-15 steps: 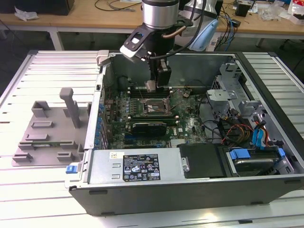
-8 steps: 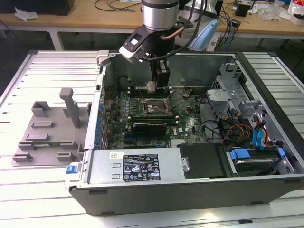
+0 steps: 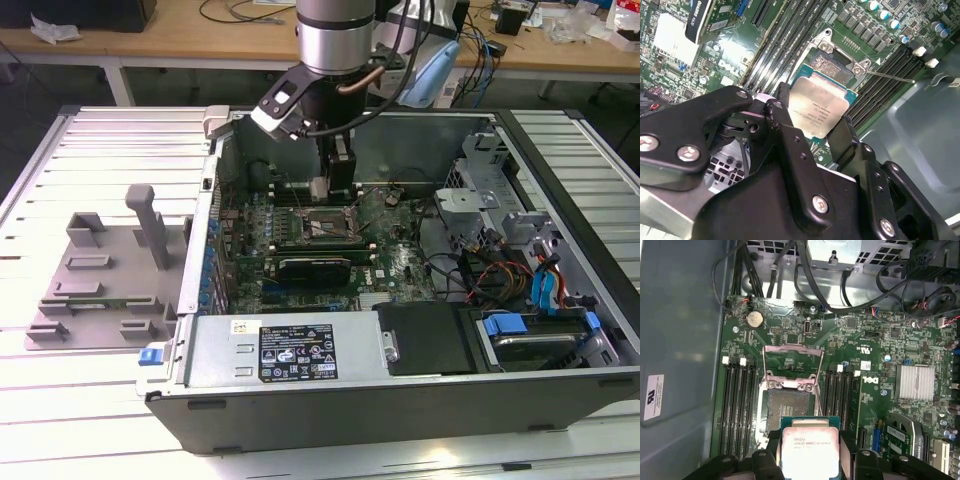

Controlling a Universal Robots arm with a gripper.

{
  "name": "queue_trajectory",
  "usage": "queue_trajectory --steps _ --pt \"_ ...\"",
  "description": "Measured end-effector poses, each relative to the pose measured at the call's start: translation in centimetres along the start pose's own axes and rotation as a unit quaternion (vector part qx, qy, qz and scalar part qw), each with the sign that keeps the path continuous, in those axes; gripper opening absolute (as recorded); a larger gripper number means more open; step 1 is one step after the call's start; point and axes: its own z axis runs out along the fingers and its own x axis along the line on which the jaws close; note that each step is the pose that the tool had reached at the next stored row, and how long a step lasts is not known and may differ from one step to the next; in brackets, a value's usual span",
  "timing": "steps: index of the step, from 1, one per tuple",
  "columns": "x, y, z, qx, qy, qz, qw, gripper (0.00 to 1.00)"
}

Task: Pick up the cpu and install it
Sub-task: 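Place the cpu into insertion slot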

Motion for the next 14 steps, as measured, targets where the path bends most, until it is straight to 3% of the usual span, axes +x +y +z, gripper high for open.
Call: queue_trajectory --steps 8,14 --pt "0.04 -0.05 1.1 0.0003 -0.0004 0.006 1.0 0.55" --pt "0.04 0.43 1.92 0.0005 -0.0007 0.013 0.9999 0.55"
